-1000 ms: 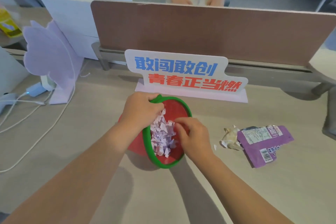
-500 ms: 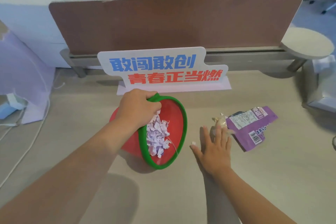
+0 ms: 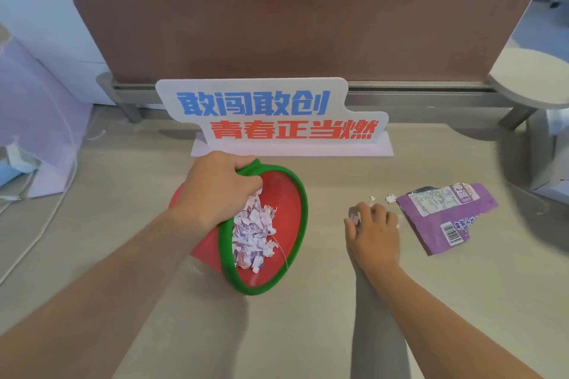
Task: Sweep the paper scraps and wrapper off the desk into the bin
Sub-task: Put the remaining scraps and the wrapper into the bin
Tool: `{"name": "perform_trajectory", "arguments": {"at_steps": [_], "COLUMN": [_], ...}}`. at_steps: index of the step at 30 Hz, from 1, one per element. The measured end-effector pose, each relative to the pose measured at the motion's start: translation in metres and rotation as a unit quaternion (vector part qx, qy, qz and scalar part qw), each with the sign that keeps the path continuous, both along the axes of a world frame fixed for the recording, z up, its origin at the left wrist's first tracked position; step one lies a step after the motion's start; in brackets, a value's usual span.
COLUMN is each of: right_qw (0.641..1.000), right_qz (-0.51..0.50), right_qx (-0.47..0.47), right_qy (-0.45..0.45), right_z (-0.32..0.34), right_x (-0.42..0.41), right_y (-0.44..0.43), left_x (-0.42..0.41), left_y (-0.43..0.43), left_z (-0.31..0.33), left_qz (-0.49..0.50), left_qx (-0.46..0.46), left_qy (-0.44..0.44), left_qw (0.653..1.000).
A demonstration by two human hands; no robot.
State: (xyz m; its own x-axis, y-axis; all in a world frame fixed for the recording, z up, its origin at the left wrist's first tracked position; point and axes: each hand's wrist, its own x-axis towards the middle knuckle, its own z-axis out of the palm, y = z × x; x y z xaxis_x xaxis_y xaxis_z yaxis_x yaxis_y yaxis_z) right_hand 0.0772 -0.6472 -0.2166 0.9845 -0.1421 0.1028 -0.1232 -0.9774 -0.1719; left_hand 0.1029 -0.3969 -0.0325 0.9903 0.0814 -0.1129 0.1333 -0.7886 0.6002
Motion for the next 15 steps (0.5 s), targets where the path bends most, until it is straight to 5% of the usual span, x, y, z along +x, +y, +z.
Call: {"name": "perform_trajectory", "arguments": {"at_steps": [4, 9, 12, 15], "right_qw": [0.999, 0.986, 0.977, 0.925], "right_qz": [0.021, 0.073, -0.035, -0.079], "right_qx": [0.024, -0.056, 0.133, 0.371], "right_qy": [0.004, 0.136, 0.162, 0.017], "right_z": [-0.002, 0.017, 0.040, 0.080], "right_x": [0.005, 0.021, 0.028, 0.023], "right_y": [-0.001, -0.007, -0.013, 0.010], "left_x": [0.001, 0.001, 0.002, 0.004], "left_y": [-0.007, -0.015, -0.021, -0.026], "left_z": [0.000, 0.000, 0.000, 0.003], "left_qz": [0.007, 0.020, 0.017, 0.017], "left_qx": [0.012, 0.021, 0.014, -0.005], "left_qy": [0.005, -0.009, -0.015, -0.019], "left_qw": [1.000, 1.000, 1.000, 1.000]}}
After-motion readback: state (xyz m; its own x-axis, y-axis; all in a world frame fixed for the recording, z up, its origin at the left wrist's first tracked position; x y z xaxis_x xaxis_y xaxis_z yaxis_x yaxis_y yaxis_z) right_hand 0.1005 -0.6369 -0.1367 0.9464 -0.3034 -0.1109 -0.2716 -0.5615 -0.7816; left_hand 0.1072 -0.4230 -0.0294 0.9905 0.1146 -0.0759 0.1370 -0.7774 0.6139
